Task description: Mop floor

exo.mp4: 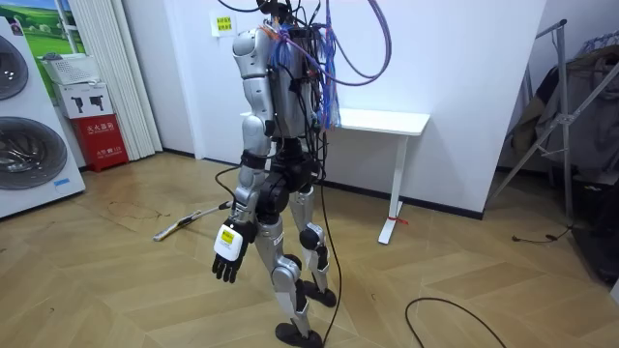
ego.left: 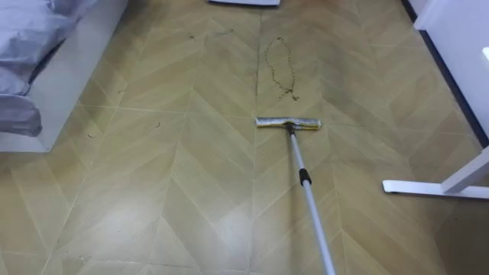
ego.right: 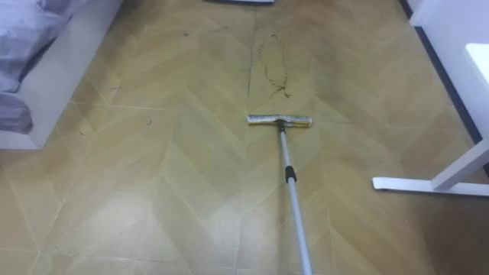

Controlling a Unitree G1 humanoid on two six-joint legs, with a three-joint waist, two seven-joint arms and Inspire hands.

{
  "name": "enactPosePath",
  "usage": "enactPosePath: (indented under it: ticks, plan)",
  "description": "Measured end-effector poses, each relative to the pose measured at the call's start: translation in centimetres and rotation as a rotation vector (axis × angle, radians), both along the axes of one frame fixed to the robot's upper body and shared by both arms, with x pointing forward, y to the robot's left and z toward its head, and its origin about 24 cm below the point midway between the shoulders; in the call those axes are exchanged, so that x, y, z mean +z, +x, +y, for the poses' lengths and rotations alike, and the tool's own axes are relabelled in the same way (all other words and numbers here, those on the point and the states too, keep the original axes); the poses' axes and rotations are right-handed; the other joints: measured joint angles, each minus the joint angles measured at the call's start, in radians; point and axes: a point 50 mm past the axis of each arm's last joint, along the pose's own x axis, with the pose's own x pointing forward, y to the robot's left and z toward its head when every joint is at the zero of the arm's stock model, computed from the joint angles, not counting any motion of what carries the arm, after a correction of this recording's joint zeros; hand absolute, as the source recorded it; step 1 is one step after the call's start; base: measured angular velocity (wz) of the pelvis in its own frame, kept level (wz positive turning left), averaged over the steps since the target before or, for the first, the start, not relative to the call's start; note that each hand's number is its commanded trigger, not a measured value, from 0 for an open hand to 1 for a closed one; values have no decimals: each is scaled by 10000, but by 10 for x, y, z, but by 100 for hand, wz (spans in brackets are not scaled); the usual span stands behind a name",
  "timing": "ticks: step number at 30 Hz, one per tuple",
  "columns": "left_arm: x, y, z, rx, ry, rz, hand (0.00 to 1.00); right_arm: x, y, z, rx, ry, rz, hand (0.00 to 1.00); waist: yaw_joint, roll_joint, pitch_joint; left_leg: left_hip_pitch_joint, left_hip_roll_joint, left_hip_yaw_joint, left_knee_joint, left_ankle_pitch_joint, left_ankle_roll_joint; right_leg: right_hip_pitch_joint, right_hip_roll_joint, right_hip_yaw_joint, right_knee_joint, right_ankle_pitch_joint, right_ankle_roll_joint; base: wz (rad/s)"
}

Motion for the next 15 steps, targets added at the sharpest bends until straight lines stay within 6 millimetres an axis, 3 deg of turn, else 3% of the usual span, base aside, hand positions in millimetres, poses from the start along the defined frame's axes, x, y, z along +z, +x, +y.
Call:
enactPosePath:
  ticks: [3, 4, 6, 15]
  plan:
    - [0, -1, 0, 10, -29, 13, 0, 0, 0, 0, 2, 14, -4, 99, 2, 23, 12, -5, 0, -4, -1, 0, 0, 0, 1, -12, 1, 0, 0, 0]
    - [0, -1, 0, 12, -37, 19, 0, 0, 0, -1, 1, 17, -4, 94, 2, 25, 11, -5, 0, -4, -4, 0, 0, -1, 1, -6, 1, 0, 0, 0]
    - [0, -1, 0, 79, -63, 10, 0, 0, 0, -1, 1, 27, -8, 100, 1, 29, 11, -10, 0, -5, -7, 0, 0, -1, 1, -8, 1, 0, 0, 0]
    - [-1, -3, 0, 511, -312, -53, 0, 0, 0, -1, -31, 40, -10, 100, 1, 28, 10, -12, 0, -14, -41, 0, 0, -19, 8, 5, -2, 0, 0, 0]
